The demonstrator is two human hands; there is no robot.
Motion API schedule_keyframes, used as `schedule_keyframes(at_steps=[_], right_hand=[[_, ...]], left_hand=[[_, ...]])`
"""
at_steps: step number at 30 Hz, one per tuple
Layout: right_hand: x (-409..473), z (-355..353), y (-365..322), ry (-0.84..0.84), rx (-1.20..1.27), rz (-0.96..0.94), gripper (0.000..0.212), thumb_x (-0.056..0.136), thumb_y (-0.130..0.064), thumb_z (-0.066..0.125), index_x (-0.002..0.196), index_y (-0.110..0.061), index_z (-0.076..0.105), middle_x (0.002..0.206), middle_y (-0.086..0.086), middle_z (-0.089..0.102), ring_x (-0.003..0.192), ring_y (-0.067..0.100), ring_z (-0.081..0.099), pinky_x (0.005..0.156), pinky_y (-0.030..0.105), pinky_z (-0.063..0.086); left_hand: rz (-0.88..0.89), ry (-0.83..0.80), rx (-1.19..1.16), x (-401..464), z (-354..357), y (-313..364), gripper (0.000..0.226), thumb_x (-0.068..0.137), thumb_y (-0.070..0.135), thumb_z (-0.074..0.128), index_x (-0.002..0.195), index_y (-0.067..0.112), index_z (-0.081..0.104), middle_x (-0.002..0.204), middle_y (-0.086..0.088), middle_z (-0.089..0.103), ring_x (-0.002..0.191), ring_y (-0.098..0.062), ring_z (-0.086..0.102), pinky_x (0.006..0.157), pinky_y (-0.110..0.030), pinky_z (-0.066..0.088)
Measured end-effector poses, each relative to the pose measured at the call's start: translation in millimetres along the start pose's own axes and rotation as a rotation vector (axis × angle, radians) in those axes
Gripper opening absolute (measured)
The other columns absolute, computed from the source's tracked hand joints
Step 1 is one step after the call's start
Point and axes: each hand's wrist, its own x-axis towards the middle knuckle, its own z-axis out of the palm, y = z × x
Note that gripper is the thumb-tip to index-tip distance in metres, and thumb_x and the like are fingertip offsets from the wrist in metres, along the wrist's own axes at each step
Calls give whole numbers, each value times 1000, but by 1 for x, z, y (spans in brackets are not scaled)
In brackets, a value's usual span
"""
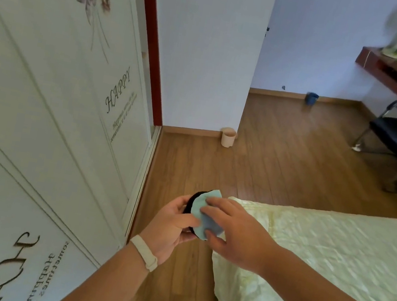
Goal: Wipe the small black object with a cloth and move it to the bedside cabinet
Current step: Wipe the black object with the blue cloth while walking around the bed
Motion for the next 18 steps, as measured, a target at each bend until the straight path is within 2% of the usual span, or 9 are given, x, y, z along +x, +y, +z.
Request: schedule_keyframes(at_steps=[4,10,14,18], right_hand=[[69,4,20,-32,-16,14,41,89,-32,62,127,-21,52,136,-2,50,120,16,45,95,19,32],[138,7,50,21,-29,138,40,89,-31,63,126,-21,56,135,-4,51,119,15,47,94,20,36],[167,-1,72,29,-34,203,40,88,-29,65,125,-17,58,135,-1,53,120,19,47,97,28,39],[196,-6,102,64,-23,230,39,89,-30,63,125,-16,58,134,0,53,120,20,48,96,32,43]], left_hand=[[-21,-13,18,56,-33,39,44,84,-7,61,123,12,61,114,-17,69,93,-27,71,76,-40,59],[-32,-96,49,134,-63,89,44,82,-9,58,120,12,63,110,-17,70,94,-29,70,85,-49,58],[-65,-98,106,173,-57,111,41,84,-8,55,117,15,64,114,-21,68,98,-33,69,93,-57,54],[-78,-122,111,218,-54,133,39,87,-6,55,119,14,63,118,-22,67,102,-36,68,90,-53,56]])
